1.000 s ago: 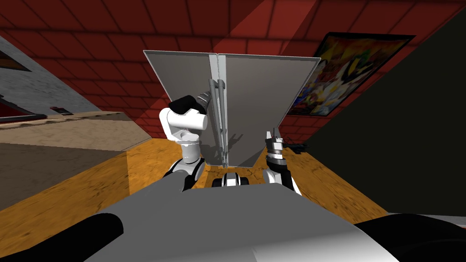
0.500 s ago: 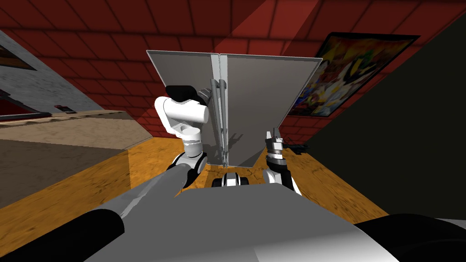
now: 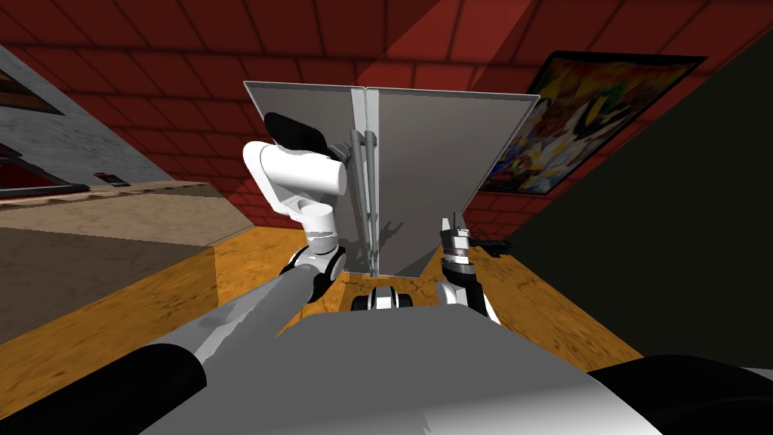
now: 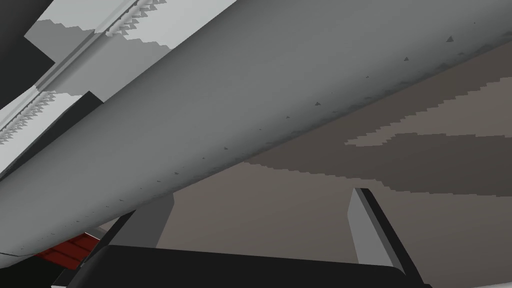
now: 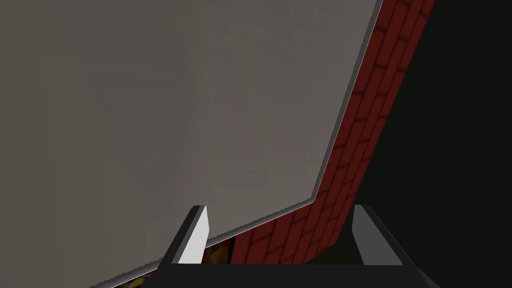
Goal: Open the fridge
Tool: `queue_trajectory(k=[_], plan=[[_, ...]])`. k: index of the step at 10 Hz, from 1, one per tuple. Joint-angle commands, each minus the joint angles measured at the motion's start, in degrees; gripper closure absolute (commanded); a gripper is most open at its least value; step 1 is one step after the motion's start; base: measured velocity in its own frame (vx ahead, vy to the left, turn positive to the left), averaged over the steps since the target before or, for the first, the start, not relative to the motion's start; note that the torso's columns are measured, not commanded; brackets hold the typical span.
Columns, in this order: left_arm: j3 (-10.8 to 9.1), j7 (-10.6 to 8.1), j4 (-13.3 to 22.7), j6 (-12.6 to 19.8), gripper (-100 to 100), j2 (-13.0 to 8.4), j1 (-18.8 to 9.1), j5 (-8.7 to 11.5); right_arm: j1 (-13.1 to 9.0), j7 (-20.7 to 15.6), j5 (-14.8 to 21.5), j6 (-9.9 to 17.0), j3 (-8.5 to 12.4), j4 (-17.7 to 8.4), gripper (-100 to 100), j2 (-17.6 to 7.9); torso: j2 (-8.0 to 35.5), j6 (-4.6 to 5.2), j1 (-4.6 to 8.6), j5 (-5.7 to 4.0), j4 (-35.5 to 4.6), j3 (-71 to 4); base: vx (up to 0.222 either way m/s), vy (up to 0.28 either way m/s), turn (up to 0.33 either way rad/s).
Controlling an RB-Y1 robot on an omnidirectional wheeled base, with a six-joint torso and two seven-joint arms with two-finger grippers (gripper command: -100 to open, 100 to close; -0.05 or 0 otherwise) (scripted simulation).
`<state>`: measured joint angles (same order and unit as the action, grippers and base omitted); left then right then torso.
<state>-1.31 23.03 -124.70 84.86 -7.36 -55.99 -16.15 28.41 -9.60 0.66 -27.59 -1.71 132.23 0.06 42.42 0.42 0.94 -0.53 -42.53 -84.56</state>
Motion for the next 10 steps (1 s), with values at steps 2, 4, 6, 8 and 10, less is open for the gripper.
queue_trajectory(k=[2,4,6,8,10], plan=[[0.23,0.7,1.61,6.04,-100,0.57,-5.63,-1.11,0.0,0.0,0.0,0.0,0.0,0.0,0,0.0,0.03,0.03,0.06,-0.04,-0.04,0.02,-0.007,-0.006,0.018],[0.17,1.02,2.21,9.43,-100,0.74,-8.35,-1.6,0.0,0.0,0.0,0.0,0.0,0.0,0,0.0,0.13,0.08,0.18,-0.11,-0.11,0.08,-0.003,-0.001,0.005],[0.13,1.31,2.74,12.0,-100,0.92,-10.56,-2.04,0.0,0.0,0.0,0.0,0.0,0.0,0,0.0,0.23,0.08,0.24,-0.14,-0.16,0.16,-0.006,-0.004,0.014],[0.08,1.58,3.21,14.37,-100,1.1,-12.51,-2.44,0.0,0.0,0.0,0.0,0.0,0.0,0,0.0,0.31,0.09,0.29,-0.18,-0.21,0.22,-0.001,-0.004,0.006],[0.05,1.81,3.58,16.52,-100,1.29,-14.13,-2.79,0.0,0.0,0.0,0.0,0.0,0.0,0,0.0,0.45,0.12,0.41,-0.24,-0.28,0.32,-0.007,-0.003,0.015]])
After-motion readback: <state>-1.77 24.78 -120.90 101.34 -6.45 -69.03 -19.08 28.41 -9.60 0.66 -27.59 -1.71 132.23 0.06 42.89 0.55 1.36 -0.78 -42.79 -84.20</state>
